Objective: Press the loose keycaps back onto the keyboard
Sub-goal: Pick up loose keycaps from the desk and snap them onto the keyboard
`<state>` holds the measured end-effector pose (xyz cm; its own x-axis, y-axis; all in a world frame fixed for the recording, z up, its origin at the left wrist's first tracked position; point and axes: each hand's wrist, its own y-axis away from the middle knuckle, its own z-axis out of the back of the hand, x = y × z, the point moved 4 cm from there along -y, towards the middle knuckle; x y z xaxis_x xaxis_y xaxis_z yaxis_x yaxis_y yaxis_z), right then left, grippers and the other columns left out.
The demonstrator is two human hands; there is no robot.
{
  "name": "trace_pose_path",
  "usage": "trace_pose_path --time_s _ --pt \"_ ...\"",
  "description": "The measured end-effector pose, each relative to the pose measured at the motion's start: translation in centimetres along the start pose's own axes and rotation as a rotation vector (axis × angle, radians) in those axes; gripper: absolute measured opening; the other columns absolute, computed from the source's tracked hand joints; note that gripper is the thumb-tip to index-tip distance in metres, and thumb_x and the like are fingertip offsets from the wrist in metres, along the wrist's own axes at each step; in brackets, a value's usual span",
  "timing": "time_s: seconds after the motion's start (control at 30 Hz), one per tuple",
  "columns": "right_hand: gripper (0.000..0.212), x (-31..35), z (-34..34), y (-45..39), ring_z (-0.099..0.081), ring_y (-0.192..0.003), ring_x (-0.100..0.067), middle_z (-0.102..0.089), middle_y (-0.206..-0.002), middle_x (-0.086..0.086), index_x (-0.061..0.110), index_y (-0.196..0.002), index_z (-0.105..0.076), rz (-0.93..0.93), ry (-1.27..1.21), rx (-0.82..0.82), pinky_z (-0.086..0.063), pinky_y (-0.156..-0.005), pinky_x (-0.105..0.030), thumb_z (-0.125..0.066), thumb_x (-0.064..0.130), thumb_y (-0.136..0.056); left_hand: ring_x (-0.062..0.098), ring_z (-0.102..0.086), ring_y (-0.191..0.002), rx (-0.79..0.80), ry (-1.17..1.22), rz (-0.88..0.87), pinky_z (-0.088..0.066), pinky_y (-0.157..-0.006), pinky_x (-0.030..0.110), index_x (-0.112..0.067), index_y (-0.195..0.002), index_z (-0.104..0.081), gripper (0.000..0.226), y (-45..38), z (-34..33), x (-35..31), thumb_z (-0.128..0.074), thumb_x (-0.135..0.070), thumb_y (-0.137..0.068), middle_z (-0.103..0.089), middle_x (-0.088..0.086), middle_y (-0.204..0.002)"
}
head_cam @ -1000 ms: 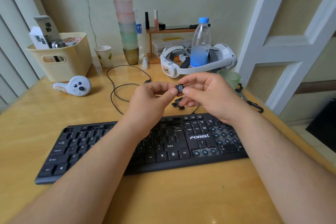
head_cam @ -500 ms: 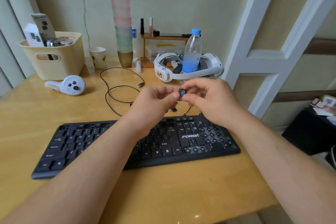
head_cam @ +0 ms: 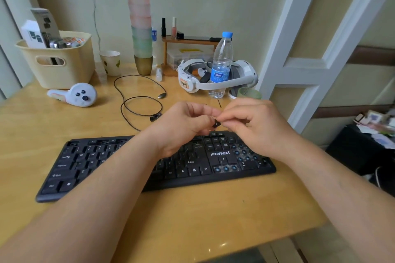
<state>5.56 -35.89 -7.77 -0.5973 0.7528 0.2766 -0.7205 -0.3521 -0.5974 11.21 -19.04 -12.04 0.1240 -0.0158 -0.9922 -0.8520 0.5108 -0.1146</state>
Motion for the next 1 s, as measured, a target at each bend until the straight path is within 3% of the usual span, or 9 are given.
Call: trace_pose_path --time_s 0.17,0.33,0.53,0.77,0.87,0.93,1.0 --pt "0.015 0.0 -0.7 0.5 -0.067 -0.084 -0.014 -0.072 -0.091 0.009 0.021 -0.092 -0.08 -0.045 -0.024 -0.003 -0.056 -0.077 -0.041 -0.081 0.007 -0.085 0.016 -0.072 -0.091 0.049 0.049 0.024 -0.058 -0.077 0.023 -0.007 -0.122 -0.07 0.025 0.3 -0.3 0.1 -0.065 -0.001 -0.098 -0.077 0.011 -0.108" --pt "0.016 -0.2 -0.5 1.2 -0.068 -0.072 -0.008 -0.07 -0.085 0.015 0.028 -0.098 -0.081 -0.122 -0.014 0.04 -0.058 -0.069 -0.034 -0.086 0.024 -0.082 0.023 -0.072 -0.086 0.03 0.118 0.084 -0.063 -0.078 0.027 -0.008 -0.126 -0.064 0.033 0.3 -0.2 0.4 -0.068 0.003 -0.095 -0.072 0.014 -0.097" --pt "0.014 0.3 -0.4 1.6 -0.065 -0.066 -0.005 -0.067 -0.077 0.014 0.029 -0.093 -0.08 -0.117 0.136 0.14 -0.058 -0.068 -0.035 -0.078 0.036 -0.081 0.019 -0.071 -0.077 0.027 0.082 0.131 -0.064 -0.078 0.03 -0.006 -0.118 -0.065 0.028 0.6 -1.2 0.3 -0.069 0.007 -0.093 -0.066 0.01 -0.086" --pt "0.024 0.3 -0.3 2.1 -0.061 -0.073 -0.003 -0.065 -0.078 0.02 0.037 -0.093 -0.076 -0.165 0.216 0.257 -0.057 -0.07 -0.039 -0.065 0.056 -0.082 0.029 -0.072 -0.091 0.128 0.081 0.214 -0.065 -0.081 0.032 -0.005 -0.122 -0.064 0.028 1.0 -1.6 0.3 -0.063 0.007 -0.097 -0.069 0.017 -0.094" --pt "0.017 -0.3 0.0 3.1 -0.062 -0.08 -0.003 -0.068 -0.084 0.019 0.037 -0.096 -0.076 -0.242 0.121 0.341 -0.056 -0.075 -0.038 -0.071 0.05 -0.085 0.021 -0.071 -0.089 0.062 -0.155 0.144 -0.062 -0.082 0.032 -0.016 -0.117 -0.07 0.021 0.6 -0.7 0.3 -0.066 -0.005 -0.099 -0.071 0.008 -0.092" --pt "0.014 -0.5 -0.4 4.1 -0.06 -0.085 -0.001 -0.067 -0.088 0.02 0.038 -0.101 -0.076 -0.241 0.108 0.442 -0.053 -0.078 -0.03 -0.074 0.044 -0.089 0.018 -0.067 -0.085 -0.053 -0.391 0.082 -0.057 -0.085 0.034 -0.03 -0.108 -0.073 0.016 0.3 0.3 0.3 -0.07 -0.018 -0.098 -0.069 -0.002 -0.088" --pt "0.015 -0.5 -1.0 4.9 -0.057 -0.09 0.002 -0.066 -0.089 0.02 0.036 -0.104 -0.076 -0.205 0.111 0.502 -0.046 -0.079 -0.016 -0.074 0.042 -0.091 0.013 -0.063 -0.078 -0.1 -0.519 0.045 -0.054 -0.078 0.031 -0.036 -0.105 -0.072 0.012 0.3 0.9 0.4 -0.07 -0.027 -0.097 -0.067 -0.009 -0.086"
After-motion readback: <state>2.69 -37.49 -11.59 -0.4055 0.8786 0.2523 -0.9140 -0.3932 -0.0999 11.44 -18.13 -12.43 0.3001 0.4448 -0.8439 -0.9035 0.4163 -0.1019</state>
